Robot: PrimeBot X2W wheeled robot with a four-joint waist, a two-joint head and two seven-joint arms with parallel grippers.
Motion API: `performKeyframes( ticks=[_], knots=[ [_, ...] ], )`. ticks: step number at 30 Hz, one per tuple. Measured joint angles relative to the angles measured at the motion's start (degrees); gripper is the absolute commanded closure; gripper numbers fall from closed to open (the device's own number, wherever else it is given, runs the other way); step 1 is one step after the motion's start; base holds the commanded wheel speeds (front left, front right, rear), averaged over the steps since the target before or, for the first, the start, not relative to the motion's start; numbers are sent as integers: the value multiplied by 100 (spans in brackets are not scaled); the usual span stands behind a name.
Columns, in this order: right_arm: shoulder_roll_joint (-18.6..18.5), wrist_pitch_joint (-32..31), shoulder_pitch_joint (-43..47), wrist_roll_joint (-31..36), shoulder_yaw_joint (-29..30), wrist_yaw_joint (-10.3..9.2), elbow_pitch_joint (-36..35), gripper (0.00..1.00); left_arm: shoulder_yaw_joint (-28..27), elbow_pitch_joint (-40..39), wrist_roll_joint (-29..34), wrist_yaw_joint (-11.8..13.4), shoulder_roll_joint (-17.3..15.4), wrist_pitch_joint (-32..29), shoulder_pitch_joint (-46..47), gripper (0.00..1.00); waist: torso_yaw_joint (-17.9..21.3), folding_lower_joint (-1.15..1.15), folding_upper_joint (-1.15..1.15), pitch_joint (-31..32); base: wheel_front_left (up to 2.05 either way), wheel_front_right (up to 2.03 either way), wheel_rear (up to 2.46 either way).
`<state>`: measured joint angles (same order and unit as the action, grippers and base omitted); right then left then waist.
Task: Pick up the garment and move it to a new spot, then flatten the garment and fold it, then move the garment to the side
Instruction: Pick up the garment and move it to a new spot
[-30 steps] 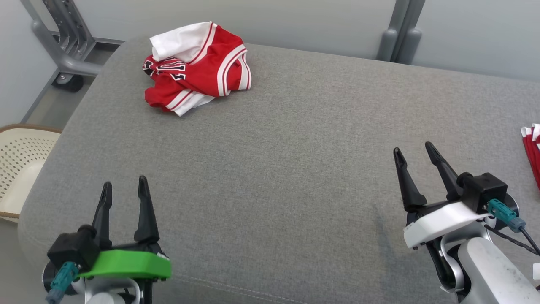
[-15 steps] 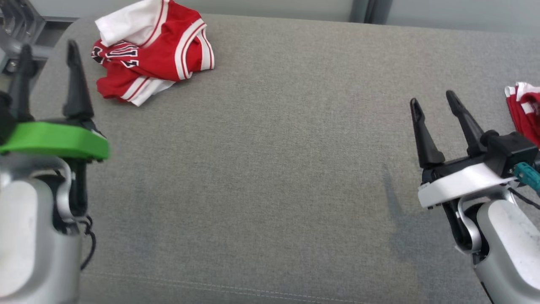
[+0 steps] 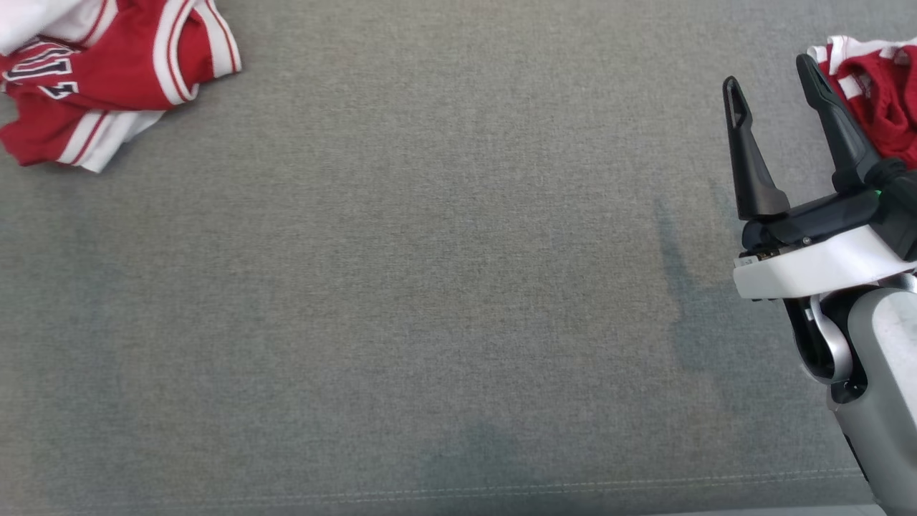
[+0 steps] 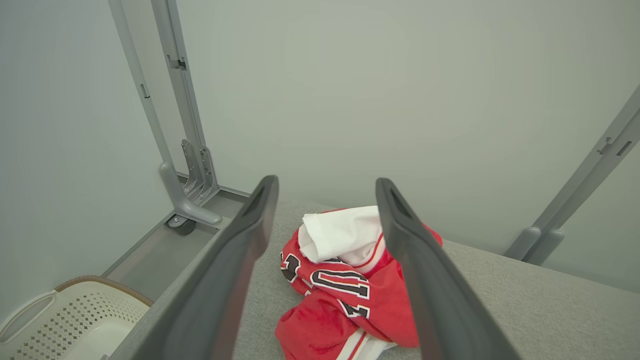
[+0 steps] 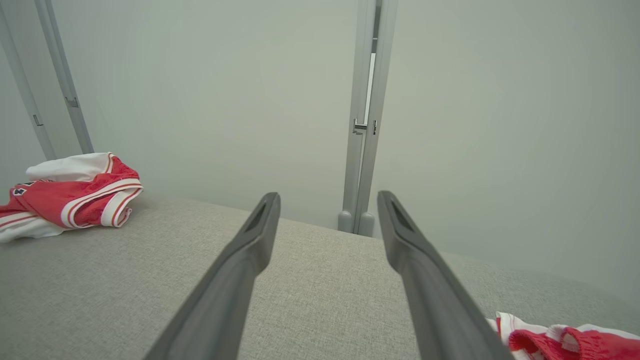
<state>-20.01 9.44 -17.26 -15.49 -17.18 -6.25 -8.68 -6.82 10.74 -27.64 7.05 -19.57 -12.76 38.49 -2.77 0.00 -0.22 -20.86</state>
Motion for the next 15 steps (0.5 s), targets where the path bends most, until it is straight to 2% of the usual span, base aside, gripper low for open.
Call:
performKeyframes(
  ticks=[6,15],
  knots=[
    [-114,-102,-39,118,101,-29,-437,0,-146,222,-25,1,-278,-311,326,0,313,0,0,-476,0,0,0],
    [-361,-254,-113,205,456,-41,-912,0,115,404,-36,-3,-225,-494,882,0,563,0,0,-1248,0,0,0]
  ],
)
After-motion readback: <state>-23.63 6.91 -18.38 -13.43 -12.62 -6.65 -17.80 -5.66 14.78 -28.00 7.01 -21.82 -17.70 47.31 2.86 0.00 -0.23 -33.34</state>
